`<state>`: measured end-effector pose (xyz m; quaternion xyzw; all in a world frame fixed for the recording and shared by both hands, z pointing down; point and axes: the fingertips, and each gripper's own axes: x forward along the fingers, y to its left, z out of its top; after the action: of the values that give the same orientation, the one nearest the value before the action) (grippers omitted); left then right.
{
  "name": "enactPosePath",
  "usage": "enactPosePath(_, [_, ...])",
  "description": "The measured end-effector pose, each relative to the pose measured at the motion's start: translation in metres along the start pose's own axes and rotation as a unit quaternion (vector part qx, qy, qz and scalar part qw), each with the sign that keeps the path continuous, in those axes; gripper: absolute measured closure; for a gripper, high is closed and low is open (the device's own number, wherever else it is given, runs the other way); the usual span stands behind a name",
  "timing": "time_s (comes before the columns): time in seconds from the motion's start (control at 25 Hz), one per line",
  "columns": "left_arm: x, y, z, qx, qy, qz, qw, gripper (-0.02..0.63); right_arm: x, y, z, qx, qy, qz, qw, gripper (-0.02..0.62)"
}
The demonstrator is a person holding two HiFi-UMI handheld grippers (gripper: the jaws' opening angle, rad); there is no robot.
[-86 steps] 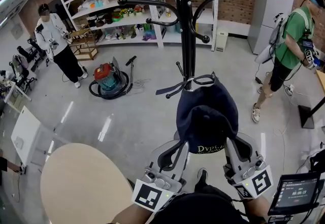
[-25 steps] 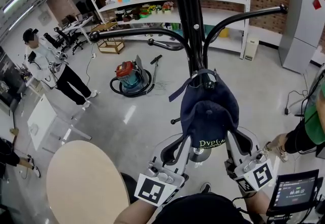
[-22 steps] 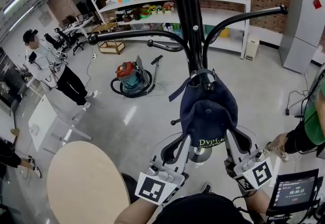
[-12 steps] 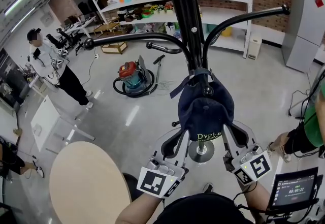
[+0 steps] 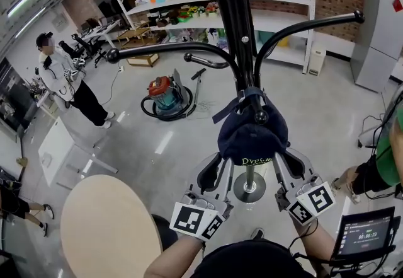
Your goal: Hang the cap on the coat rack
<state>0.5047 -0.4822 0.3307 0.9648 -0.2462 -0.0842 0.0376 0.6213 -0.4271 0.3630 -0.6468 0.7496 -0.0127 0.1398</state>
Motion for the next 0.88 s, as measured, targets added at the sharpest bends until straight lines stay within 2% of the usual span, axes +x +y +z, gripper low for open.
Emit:
enactPosePath(0.16, [-0.003,0.010,0.010,0.002,-0.001,0.009,1.0000,0.499,0.006,0.000,0.005,-0.008,0.003,-0.023,1.000,0.563])
enactPosePath(0.32, [-0.006,0.010,0.010,-0.001,0.003,0.011,0.9999,0.449,0.001,-0.003,0.009,-0.016,-0.003,-0.049,0.999,0.480])
enactPosePath(0.52, [-0.007,0.006,0.001,-0.005,0.004,0.004,1.0000,0.443,-0.011,-0.012,0.007,-0.019,-0.007,-0.072,0.997,0.456])
enactPosePath(0.72, [-0.009,-0.016,-0.004,-0.013,0.009,-0.018,0.9997,0.443,-0.028,-0.007,0.010,-0.027,-0.005,-0.066,0.997,0.456])
enactPosePath(0.88, [-0.008,-0.047,-0.010,-0.019,0.010,-0.052,0.9984,0.443,-0.046,-0.003,0.018,-0.040,-0.011,-0.057,0.997,0.456])
